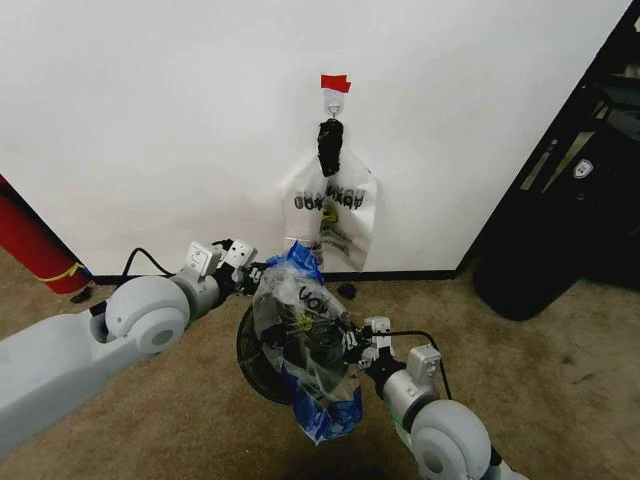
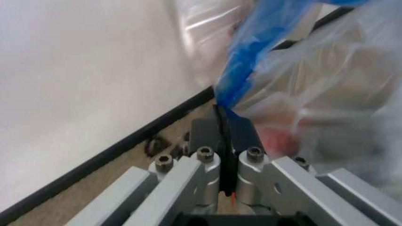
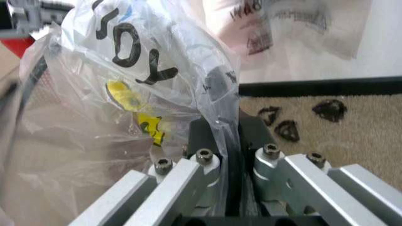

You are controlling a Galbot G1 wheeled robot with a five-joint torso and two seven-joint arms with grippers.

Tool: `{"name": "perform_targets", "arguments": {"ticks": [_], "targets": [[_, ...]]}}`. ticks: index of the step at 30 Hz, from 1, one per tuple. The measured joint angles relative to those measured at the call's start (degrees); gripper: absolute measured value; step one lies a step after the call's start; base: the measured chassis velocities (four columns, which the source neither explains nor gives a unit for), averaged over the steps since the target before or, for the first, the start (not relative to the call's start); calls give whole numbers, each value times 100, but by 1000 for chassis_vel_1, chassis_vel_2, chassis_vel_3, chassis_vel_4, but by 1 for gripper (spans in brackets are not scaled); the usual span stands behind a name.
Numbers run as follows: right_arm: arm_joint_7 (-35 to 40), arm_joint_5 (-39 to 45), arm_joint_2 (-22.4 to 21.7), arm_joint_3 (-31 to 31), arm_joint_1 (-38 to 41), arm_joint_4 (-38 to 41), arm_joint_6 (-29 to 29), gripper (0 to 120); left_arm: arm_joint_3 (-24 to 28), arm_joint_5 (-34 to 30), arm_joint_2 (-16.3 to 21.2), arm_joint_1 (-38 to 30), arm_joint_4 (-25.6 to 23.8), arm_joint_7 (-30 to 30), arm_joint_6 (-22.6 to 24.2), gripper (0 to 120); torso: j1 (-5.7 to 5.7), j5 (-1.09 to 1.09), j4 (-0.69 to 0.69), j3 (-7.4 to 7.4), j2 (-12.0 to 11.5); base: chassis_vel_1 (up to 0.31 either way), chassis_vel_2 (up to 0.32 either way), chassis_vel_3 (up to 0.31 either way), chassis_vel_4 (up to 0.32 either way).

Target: Pick up the garbage bag from the wall and place it over the trash bin.

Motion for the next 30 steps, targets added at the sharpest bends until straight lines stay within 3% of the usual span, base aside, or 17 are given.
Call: {"name": "perform_targets", "arguments": {"ticks": [5, 8, 11, 25, 30], "targets": [[-122, 32, -52, 95, -49, 21, 144, 1, -651, 2, 268, 541, -19, 241, 18, 0, 0, 0, -3, 0, 0, 0, 0, 0, 0], [-170, 97, -78, 136, -56, 37, 249, 1, -1266, 13, 512, 1272, -102, 399, -5, 0, 0, -2, 3, 0, 0, 0, 0, 0, 0], [-119, 309, -67, 195, -12, 37, 309, 1, -1457, 15, 662, 1573, -215, 480, -59, 0, 0, 0, 3, 0, 0, 0, 0, 0, 0], [212, 1042, -1, 441, 31, 136, 375, 1, -1481, -133, 466, 1684, -330, 361, -100, 0, 0, 0, 0, 0, 0, 0, 0, 0, 0], [400, 1074, 59, 452, 19, 32, 319, 1, -1701, -245, 343, 1661, -572, 157, -76, 13, 0, 1, 0, 0, 0, 0, 0, 0, 0]]}}
